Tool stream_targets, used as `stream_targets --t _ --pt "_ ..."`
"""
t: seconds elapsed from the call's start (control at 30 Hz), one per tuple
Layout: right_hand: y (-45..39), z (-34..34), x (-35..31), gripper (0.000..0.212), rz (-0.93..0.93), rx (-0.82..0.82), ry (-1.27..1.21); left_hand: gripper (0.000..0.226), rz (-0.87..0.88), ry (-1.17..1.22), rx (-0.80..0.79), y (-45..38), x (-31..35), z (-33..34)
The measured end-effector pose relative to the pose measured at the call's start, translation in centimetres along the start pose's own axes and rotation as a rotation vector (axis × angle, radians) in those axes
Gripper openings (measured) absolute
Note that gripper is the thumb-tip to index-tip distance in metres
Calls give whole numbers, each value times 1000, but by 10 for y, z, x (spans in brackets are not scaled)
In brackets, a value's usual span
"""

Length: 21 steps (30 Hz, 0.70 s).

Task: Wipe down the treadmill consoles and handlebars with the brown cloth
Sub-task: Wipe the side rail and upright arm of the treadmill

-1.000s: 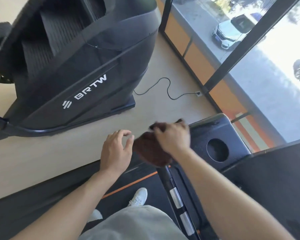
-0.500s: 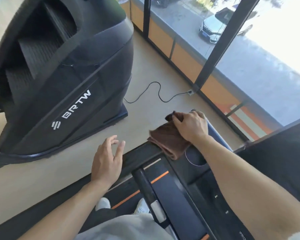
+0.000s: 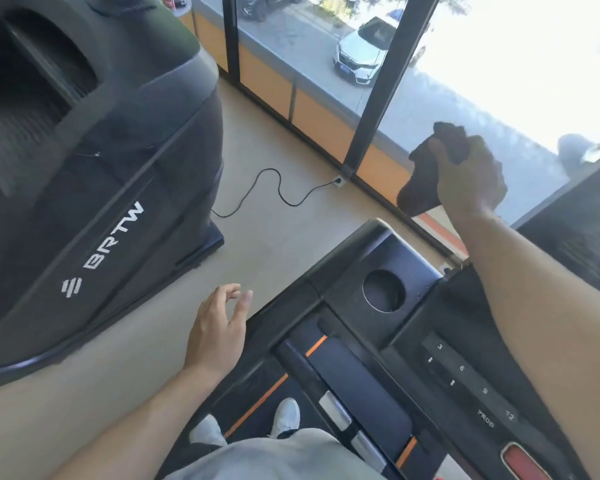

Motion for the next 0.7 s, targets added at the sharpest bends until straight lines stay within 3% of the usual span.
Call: stream_targets --t 0.07,0.13,0.3,0.33,0.43,0.47,0.57,0.7 --pt "11 -9 -4 47 -46 12 9 46 17 0 -27 -3 4 6" --pt "34 -1 -1 49 -74 -92 99 46 43 11 -56 -4 7 13" --pt "137 65 32 56 -132 -698 521 49 63 -28 -82 -7 10 21" --pt "155 72 37 59 -138 -695 515 49 62 -34 -79 -7 10 21" --pt "169 80 45 60 -191 -402 416 43 65 -46 -67 -5 9 22" --pt "164 83 49 70 -160 -384 395 41 64 -48 -60 -4 9 22" --pt "150 115 60 95 -63 -530 400 36 45 -49 -37 -5 9 22" --pt "129 146 55 79 -73 -491 339 30 24 -73 -26 -6 9 23"
Point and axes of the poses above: each hand's wrist, its own y-axis away from the middle knuckle, its own z-axis out of the palm, x = y × z, the point moved 4 cm from there along -y, towards the middle knuckle, and after that the axes turned 8 degrees about -x, right-handed, at the moved point
